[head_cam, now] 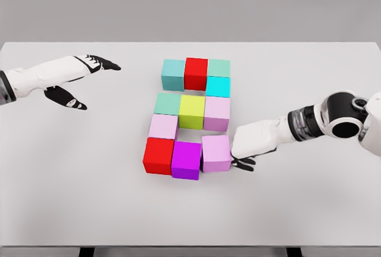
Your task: Assemble the squares on the desktop into the number 2
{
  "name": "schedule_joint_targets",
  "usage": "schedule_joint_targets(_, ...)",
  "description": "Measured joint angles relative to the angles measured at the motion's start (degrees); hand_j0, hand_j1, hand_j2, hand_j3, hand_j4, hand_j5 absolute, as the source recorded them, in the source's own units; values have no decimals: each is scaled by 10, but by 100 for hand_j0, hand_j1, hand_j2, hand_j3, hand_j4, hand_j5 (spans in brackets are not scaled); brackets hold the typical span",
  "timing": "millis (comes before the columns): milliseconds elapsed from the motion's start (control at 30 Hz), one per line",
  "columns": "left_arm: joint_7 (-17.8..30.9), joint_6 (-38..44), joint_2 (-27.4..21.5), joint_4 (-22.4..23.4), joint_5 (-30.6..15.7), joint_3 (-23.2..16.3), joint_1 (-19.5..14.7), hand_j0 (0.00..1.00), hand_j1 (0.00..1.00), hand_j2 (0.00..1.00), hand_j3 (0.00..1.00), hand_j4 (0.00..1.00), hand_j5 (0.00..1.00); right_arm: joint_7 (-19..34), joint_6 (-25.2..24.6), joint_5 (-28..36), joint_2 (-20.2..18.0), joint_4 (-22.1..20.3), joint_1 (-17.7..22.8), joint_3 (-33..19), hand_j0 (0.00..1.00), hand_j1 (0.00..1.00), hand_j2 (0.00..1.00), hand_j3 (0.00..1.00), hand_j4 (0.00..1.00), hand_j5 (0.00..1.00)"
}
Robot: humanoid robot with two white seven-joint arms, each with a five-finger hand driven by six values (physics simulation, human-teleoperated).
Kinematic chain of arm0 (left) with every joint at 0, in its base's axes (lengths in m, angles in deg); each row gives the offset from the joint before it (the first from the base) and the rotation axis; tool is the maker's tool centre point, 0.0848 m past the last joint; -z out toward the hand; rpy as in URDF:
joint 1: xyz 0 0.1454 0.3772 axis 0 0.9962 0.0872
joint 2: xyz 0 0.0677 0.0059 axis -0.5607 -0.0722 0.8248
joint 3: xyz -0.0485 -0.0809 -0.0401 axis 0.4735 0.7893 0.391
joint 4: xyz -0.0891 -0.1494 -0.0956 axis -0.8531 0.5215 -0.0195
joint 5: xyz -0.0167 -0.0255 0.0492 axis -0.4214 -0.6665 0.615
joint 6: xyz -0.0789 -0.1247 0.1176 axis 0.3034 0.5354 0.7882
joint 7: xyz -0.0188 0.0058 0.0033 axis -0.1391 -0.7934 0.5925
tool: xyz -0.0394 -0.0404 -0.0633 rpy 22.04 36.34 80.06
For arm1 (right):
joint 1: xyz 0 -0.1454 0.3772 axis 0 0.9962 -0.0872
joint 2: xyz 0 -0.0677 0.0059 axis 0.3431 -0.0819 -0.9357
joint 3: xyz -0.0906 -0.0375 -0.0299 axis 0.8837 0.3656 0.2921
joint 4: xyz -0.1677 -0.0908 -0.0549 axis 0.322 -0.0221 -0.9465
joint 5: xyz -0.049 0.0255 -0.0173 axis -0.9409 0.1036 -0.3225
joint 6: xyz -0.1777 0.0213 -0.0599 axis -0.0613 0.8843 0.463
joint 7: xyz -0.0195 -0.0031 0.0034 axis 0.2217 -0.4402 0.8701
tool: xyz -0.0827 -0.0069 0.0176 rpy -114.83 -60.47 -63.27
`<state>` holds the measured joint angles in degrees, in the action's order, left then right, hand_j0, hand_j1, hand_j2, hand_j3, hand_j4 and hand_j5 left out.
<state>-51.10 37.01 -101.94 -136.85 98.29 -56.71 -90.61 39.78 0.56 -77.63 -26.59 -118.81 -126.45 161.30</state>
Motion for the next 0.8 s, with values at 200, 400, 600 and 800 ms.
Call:
schedule_joint_targets(200,0,0,1,3,0,0,0,100,100,100,100,100,100,0,1,-1,0,-1,0,0,12,12,12,12,12,12)
schedule_joint_targets(400,0,0,2,5,0,0,0,100,100,100,100,100,100,0,0,3,1,-2,3,0,12,12,12,12,12,12)
schedule_joint_targets(600,0,0,2,6,0,0,-1,100,100,100,100,100,100,0,2,0,1,-3,4,0,12,12,12,12,12,12)
schedule_joint_targets(800,0,0,3,6,1,0,-1,100,100,100,100,100,100,0,1,0,0,-1,5,0,12,12,12,12,12,12)
